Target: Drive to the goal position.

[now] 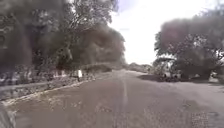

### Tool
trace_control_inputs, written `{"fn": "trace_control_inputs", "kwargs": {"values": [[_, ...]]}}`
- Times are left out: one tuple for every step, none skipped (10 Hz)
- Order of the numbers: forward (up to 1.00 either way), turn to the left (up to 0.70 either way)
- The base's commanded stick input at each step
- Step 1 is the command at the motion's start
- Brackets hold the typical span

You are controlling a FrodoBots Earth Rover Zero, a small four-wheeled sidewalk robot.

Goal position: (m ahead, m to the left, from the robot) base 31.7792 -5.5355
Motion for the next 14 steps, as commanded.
{"fn": "trace_control_inputs", "kwargs": {"values": [[0.70,0.00],[0.70,0.00],[0.70,0.00],[0.70,0.00],[0.70,0.00],[0.70,0.00],[0.70,0.00],[0.70,0.00],[0.70,0.00],[0.70,-0.35],[0.70,-0.35],[0.70,0.00],[0.70,0.00],[0.70,0.00]]}}
